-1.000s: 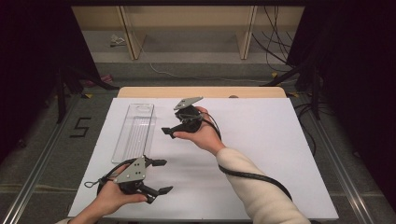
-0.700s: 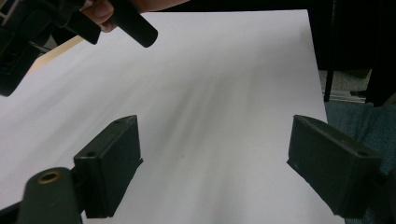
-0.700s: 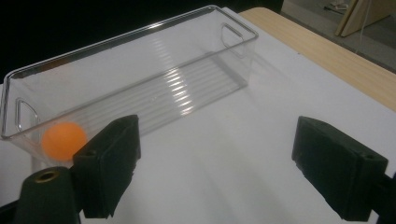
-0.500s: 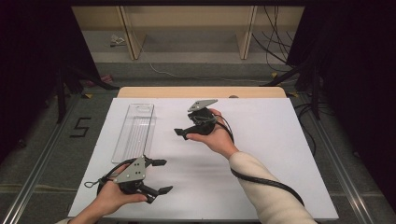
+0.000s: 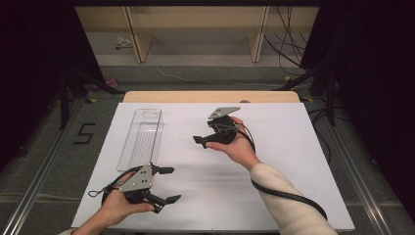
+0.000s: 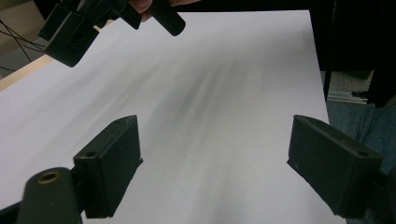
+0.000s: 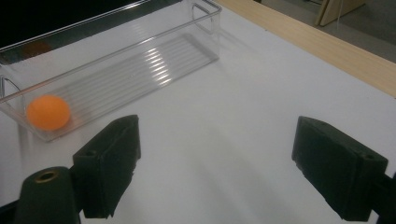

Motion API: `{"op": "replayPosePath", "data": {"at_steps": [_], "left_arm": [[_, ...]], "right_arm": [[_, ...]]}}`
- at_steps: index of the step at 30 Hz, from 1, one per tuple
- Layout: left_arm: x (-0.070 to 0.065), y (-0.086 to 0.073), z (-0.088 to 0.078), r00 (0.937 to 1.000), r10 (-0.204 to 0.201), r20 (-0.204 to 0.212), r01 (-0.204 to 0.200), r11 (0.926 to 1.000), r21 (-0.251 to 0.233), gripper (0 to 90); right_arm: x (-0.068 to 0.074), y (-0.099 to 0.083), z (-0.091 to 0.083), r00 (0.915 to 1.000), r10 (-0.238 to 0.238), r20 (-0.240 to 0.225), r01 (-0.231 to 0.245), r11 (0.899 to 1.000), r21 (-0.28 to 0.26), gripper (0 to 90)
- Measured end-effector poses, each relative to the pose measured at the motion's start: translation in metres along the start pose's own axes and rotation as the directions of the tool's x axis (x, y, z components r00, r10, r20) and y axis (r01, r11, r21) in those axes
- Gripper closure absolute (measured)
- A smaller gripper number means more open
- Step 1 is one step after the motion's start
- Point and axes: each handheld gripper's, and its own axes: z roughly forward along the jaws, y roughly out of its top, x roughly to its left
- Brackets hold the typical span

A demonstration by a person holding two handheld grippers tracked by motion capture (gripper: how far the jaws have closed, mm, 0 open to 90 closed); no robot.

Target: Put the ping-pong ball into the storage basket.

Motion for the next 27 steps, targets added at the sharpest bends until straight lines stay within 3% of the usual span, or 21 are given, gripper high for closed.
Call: {"op": "replayPosePath", "data": {"at_steps": [27], "left_arm": [[0.0, 0.0, 0.0, 1.0, -0.002, -0.005, 0.002, 1.0, 0.001, 16.5]], "right_arm": [[-0.02, -0.036, -0.047, 0.9959, 0.06, 0.067, -0.059, 0.998, -0.025, 16.3]]}}
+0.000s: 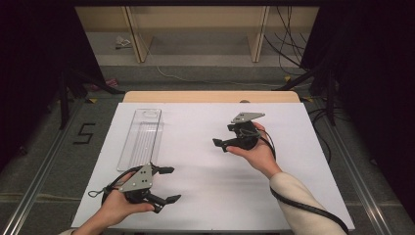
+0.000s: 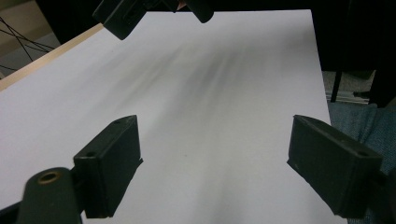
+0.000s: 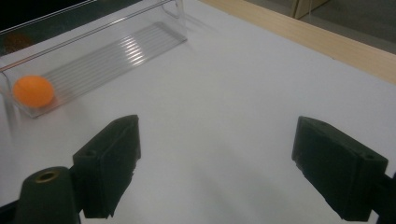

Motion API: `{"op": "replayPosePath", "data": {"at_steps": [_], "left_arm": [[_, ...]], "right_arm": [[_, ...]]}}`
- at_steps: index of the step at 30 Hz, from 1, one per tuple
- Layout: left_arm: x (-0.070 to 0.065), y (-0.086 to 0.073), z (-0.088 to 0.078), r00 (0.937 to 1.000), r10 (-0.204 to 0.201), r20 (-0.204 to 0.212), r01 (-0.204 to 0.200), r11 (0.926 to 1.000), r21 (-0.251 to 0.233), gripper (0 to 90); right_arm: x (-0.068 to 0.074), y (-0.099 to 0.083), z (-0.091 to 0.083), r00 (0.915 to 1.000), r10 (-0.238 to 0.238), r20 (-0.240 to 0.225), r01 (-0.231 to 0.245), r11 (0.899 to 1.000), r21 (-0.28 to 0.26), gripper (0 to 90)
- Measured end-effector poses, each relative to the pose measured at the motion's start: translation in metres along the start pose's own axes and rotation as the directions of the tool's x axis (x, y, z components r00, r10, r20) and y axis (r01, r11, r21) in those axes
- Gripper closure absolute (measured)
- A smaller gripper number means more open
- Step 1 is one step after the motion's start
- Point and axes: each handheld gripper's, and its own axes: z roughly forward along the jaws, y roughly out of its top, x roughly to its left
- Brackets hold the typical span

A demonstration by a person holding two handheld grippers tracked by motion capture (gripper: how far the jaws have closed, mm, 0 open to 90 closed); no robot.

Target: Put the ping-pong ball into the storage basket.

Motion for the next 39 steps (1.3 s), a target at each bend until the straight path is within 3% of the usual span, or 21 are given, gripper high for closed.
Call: {"op": "replayPosePath", "data": {"at_steps": [11, 39], "left_arm": [[0.0, 0.0, 0.0, 1.0, -0.001, -0.003, 0.001, 1.0, -0.003, 16.5], [0.0, 0.0, -0.001, 1.0, -0.002, -0.007, 0.002, 1.0, -0.003, 16.5]], "right_arm": [[-0.009, -0.018, -0.02, 0.999, 0.033, 0.029, -0.033, 0.999, -0.005, 16.3], [-0.019, -0.045, -0.064, 0.9951, 0.062, 0.077, -0.06, 0.998, -0.026, 16.3]]}}
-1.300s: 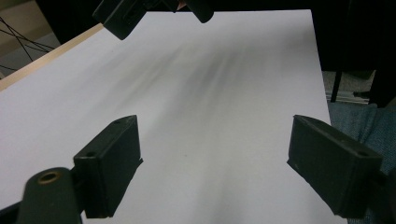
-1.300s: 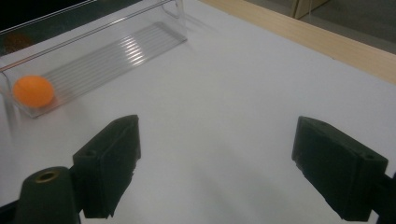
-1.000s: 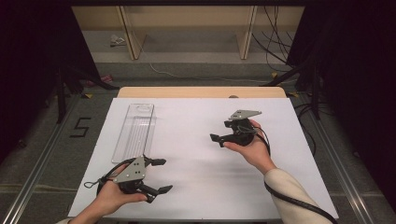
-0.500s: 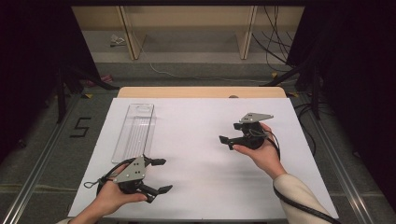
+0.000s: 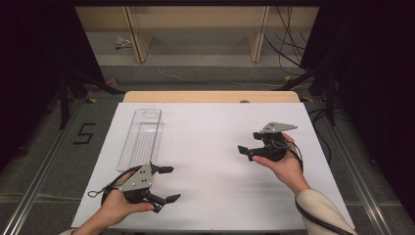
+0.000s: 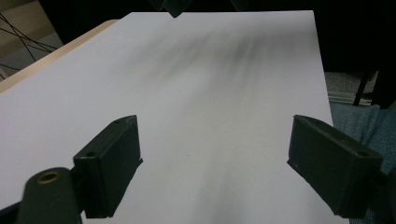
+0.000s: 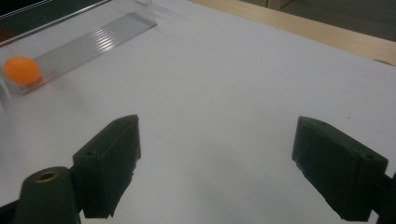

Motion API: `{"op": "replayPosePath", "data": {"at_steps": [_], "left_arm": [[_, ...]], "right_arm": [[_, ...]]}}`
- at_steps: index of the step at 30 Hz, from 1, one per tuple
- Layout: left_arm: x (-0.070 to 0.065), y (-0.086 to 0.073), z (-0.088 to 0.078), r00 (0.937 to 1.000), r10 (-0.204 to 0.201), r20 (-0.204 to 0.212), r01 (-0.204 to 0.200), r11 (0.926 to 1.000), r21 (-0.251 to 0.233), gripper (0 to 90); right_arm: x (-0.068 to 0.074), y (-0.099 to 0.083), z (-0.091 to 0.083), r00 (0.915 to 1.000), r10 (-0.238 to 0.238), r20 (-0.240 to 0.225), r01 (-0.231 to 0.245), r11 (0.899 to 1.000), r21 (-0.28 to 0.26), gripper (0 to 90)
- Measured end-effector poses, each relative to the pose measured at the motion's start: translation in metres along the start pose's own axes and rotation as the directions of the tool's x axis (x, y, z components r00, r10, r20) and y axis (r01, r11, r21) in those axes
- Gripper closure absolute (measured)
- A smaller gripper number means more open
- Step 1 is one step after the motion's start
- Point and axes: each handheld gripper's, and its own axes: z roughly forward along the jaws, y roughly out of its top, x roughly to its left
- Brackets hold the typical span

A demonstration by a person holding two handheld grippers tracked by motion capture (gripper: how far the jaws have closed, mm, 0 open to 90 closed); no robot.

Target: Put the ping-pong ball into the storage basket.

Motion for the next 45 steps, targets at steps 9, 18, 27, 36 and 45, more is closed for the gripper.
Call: {"op": "replayPosePath", "data": {"at_steps": [9, 18, 27, 36, 45], "left_arm": [[0.0, 0.0, 0.0, 1.0, -0.001, -0.002, 0.001, 1.0, 0.001, 16.5], [0.0, 0.0, 0.0, 1.0, -0.004, -0.006, 0.004, 1.0, 0.001, 16.5], [0.001, 0.0, -0.001, 1.0, -0.003, -0.008, 0.003, 1.0, 0.0, 16.5], [0.001, 0.0, -0.001, 1.0, -0.002, -0.008, 0.002, 1.0, 0.003, 16.4], [0.001, 0.0, -0.002, 1.0, -0.001, -0.007, 0.001, 1.0, 0.005, 16.4]], "right_arm": [[-0.005, -0.008, -0.014, 0.9998, 0.012, 0.015, -0.012, 1.0, -0.001, 16.3], [-0.008, -0.018, -0.026, 0.9993, 0.025, 0.029, -0.025, 1.0, 0.002, 16.3], [-0.008, -0.03, -0.04, 0.9986, 0.04, 0.036, -0.04, 0.999, 0.0, 16.3], [-0.007, -0.039, -0.048, 0.9981, 0.05, 0.036, -0.05, 0.999, 0.005, 16.3], [-0.006, -0.045, -0.053, 0.9979, 0.054, 0.036, -0.055, 0.998, 0.01, 16.3]]}}
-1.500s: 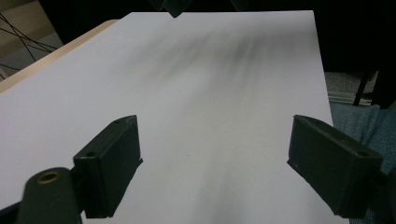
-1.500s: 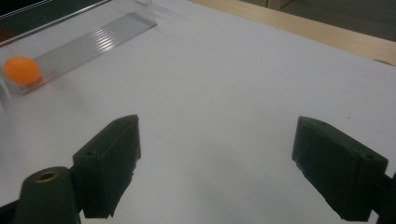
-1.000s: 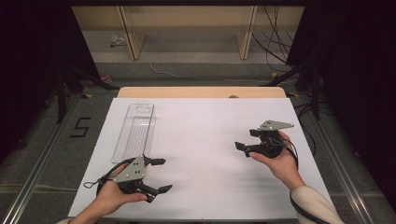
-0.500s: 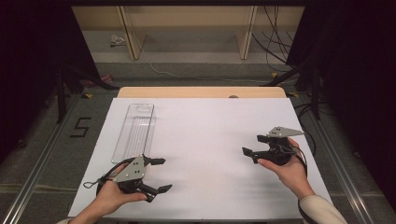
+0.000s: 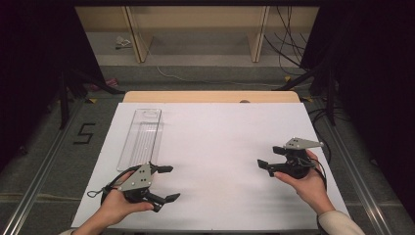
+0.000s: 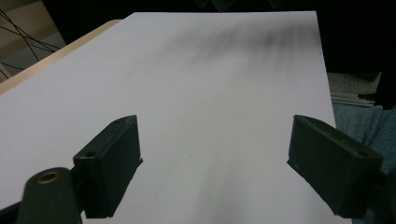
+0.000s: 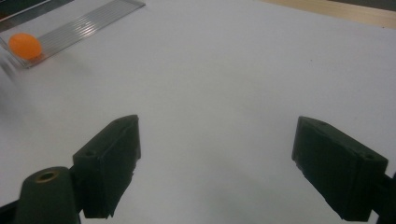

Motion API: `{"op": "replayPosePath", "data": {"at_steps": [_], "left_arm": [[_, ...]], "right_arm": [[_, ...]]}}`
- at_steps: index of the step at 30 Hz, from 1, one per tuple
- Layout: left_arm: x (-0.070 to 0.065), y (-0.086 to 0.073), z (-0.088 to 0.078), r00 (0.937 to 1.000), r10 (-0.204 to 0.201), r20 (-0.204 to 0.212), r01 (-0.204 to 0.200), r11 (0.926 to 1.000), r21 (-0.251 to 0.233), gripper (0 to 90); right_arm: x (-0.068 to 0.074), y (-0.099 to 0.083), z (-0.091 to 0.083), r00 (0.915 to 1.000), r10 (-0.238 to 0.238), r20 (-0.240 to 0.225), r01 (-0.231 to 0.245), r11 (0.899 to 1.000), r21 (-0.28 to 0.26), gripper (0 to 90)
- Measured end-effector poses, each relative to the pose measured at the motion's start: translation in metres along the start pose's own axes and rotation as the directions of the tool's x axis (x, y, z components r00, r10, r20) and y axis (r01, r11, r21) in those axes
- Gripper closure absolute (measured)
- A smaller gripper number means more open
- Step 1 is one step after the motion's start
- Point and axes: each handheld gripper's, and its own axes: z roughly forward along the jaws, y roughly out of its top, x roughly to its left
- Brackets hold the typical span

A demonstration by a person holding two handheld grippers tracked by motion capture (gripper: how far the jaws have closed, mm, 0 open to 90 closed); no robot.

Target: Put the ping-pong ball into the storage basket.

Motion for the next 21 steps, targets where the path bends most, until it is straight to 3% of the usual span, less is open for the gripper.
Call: {"op": "replayPosePath", "data": {"at_steps": [21], "left_arm": [[-0.0003, 0.0007, 0.0006, 1.0, -0.002, 0.004, 0.002, 1.0, -0.006, 16.5]], "right_arm": [[-0.0005, -0.0032, 0.0022, 1.0, -0.002, -0.008, 0.002, 1.0, 0.004, 16.3]]}}
